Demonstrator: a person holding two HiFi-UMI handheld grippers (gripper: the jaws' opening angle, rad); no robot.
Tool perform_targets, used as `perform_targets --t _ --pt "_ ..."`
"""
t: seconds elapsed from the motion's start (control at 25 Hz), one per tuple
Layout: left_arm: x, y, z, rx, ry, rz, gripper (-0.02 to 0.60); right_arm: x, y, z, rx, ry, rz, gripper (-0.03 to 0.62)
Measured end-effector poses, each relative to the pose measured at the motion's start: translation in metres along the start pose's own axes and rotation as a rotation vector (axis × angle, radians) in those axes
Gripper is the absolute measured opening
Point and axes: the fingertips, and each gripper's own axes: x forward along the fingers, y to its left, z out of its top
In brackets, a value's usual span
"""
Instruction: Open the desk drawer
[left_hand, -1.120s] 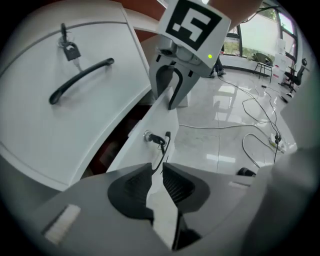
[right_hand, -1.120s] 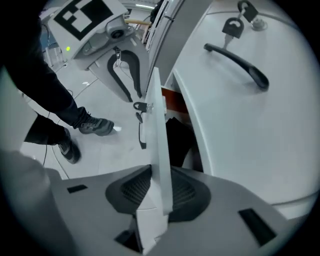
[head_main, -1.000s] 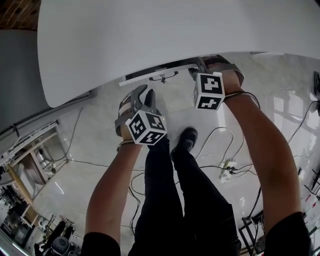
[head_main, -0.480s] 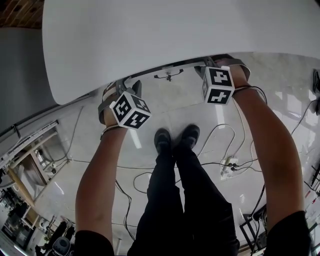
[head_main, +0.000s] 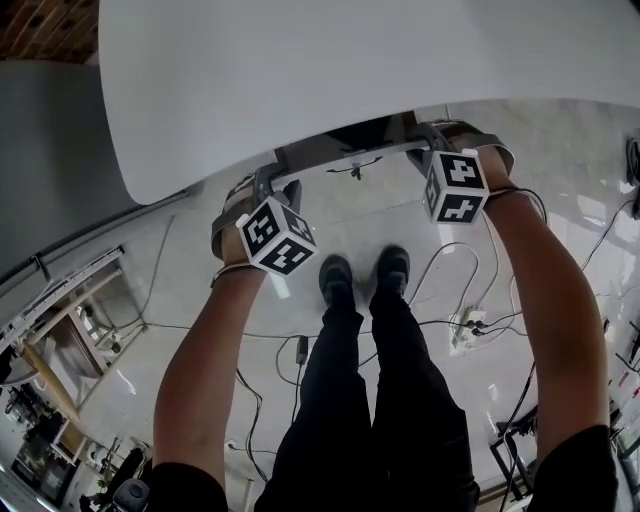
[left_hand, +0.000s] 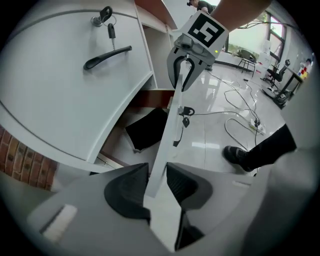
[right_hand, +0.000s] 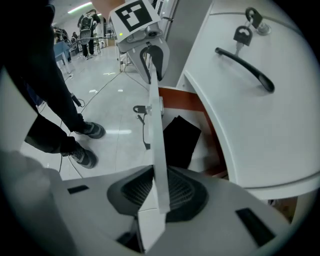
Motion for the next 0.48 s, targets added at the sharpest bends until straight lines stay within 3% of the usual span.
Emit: perform_targets --t 0.48 --pt "-0.002 -0.032 -0.009 -0.065 0.002 0.064 0.13 0.0 0.035 -0.003 0.027 -0.018 -0.045 0.084"
